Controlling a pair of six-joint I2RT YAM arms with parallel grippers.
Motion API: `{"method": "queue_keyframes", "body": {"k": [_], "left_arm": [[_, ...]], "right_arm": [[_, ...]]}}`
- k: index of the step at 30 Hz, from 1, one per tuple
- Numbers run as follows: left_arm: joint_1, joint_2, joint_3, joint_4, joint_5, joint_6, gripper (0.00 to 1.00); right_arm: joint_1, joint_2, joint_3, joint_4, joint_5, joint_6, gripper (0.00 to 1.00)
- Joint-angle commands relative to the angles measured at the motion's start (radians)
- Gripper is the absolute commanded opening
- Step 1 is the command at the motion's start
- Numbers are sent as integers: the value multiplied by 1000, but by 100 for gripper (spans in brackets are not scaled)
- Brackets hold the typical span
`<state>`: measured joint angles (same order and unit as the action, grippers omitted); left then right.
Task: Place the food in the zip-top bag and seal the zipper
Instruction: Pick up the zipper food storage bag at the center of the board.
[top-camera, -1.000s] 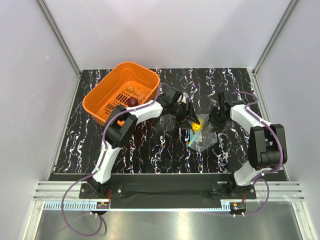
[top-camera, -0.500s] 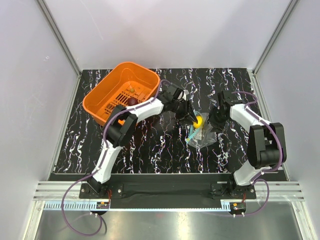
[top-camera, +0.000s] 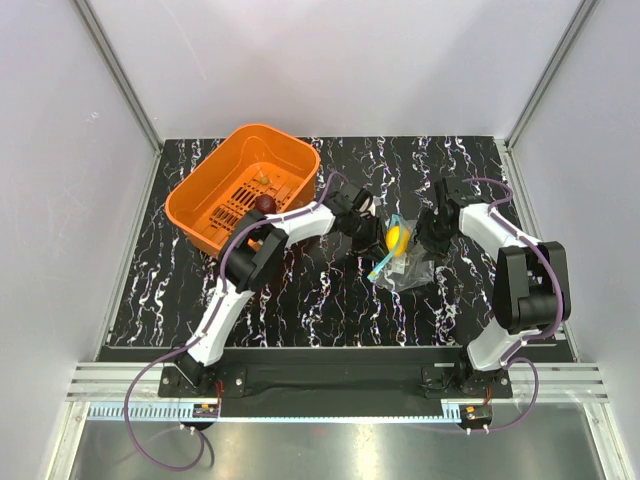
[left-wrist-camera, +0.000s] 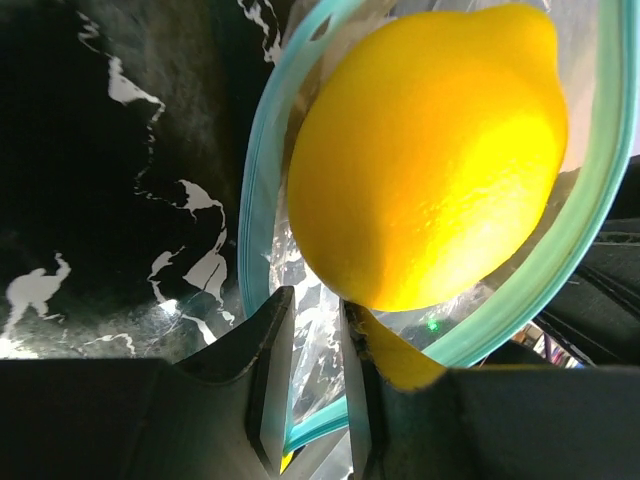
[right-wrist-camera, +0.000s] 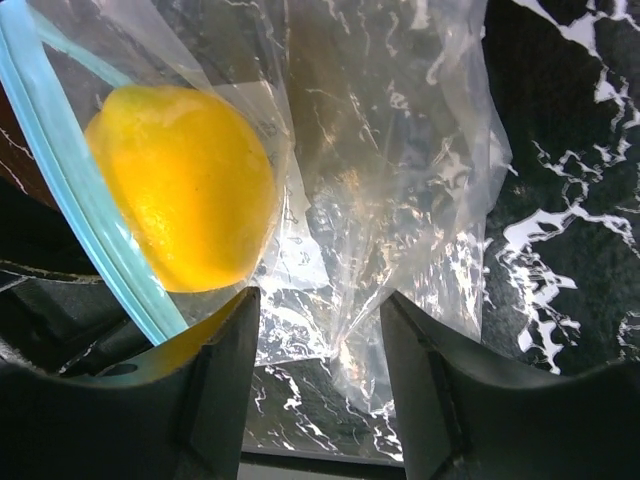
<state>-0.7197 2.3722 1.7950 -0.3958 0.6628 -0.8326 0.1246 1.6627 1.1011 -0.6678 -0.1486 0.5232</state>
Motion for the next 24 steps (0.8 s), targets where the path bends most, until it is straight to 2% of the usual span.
{"method": "queue_keyframes", "body": {"k": [1,9,18,24], "left_arm": [[-1,-30,27,-6,29,39,29],[2,-42,49,-12,21,52,27],[6,-44,53,-11,27,55,26],[8,-50,41,-9,29,53,25]], "right_arm": [[9,-55,57,-45,36,-11,59],[29,-98,202,-148,135,-18,61],[168,46,382,-245,308,-49,58],[188,140,422,-240,317,-54,55]]}}
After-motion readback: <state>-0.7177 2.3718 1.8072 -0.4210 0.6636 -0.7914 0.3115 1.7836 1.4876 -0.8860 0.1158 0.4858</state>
